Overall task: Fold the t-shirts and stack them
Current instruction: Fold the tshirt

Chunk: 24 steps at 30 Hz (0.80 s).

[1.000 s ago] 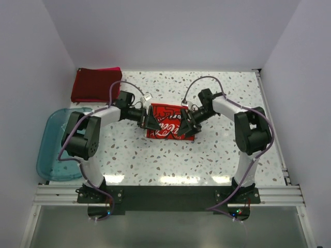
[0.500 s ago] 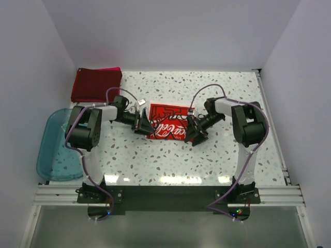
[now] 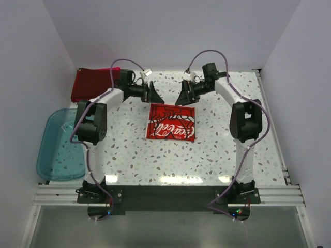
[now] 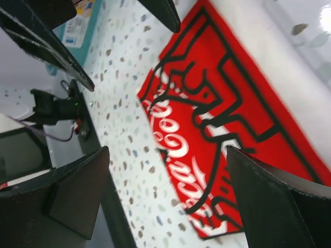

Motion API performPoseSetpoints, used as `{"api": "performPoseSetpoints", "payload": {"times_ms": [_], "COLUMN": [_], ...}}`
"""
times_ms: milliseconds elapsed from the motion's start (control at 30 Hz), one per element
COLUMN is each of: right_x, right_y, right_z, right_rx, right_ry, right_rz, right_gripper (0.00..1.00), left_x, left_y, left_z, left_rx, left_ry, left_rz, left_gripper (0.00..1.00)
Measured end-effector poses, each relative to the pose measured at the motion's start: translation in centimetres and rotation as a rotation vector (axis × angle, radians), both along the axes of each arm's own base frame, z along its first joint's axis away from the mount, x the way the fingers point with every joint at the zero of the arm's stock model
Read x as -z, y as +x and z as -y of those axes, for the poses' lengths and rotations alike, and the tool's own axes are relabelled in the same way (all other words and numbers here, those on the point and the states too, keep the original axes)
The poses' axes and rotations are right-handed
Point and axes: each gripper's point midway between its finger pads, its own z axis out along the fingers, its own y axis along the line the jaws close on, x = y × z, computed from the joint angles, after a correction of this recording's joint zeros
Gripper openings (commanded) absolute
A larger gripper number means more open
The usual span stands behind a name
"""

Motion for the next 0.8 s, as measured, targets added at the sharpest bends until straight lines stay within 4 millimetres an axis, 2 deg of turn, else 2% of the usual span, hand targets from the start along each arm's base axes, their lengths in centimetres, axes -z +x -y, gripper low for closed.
{"api": "performPoseSetpoints", "payload": {"times_ms": [100, 167, 200, 267, 300, 433, 533, 600, 667, 733, 800], "right_x": [2.6, 5.3, 7.3, 9.1, 9.1, 9.0, 9.0, 8.8, 8.2, 6.6, 4.5], "right_y": [2.4, 2.9, 3.1, 3.1, 3.2, 4.6, 5.4, 5.9, 6.2, 6.4, 5.6], "right_z": [-0.5, -0.3, 0.0, 0.4, 0.6, 2.1, 3.1, 3.7, 4.0, 4.1, 3.3], "right_rx": [0.018, 0.026, 0.029, 0.034, 0.034, 0.051, 0.066, 0.078, 0.083, 0.084, 0.063], "right_ry": [-0.006, -0.031, -0.058, -0.074, -0.059, -0.108, -0.158, -0.202, -0.247, -0.301, -0.359], "right_rz": [-0.005, -0.043, -0.067, -0.096, -0.107, -0.041, 0.002, 0.038, 0.086, 0.169, 0.273], "right_gripper": [0.98, 0.98, 0.98, 0.98, 0.98, 0.97, 0.96, 0.92, 0.90, 0.86, 0.81], "left_x": [2.2, 4.6, 5.5, 7.7, 8.1, 7.7, 6.8, 5.3, 3.0, 0.8, -1.3], "left_y": [2.7, 3.6, 3.9, 4.2, 4.4, 5.9, 6.8, 6.8, 6.6, 6.3, 5.8], "left_z": [0.6, 0.6, 0.5, 0.1, -0.1, -1.6, -3.9, -6.2, -8.5, -10.6, -12.3], "left_rx": [-0.048, -0.079, -0.093, -0.119, -0.123, -0.164, -0.233, -0.292, -0.351, -0.411, -0.466], "left_ry": [-0.015, -0.011, -0.007, 0.001, -0.007, 0.008, 0.047, 0.077, 0.110, 0.151, 0.204], "left_rz": [-0.026, -0.074, -0.095, -0.148, -0.164, -0.125, -0.095, -0.069, -0.027, 0.025, 0.077], "left_gripper": [0.98, 0.97, 0.97, 0.96, 0.96, 0.99, 1.00, 1.00, 1.00, 1.00, 1.00]}}
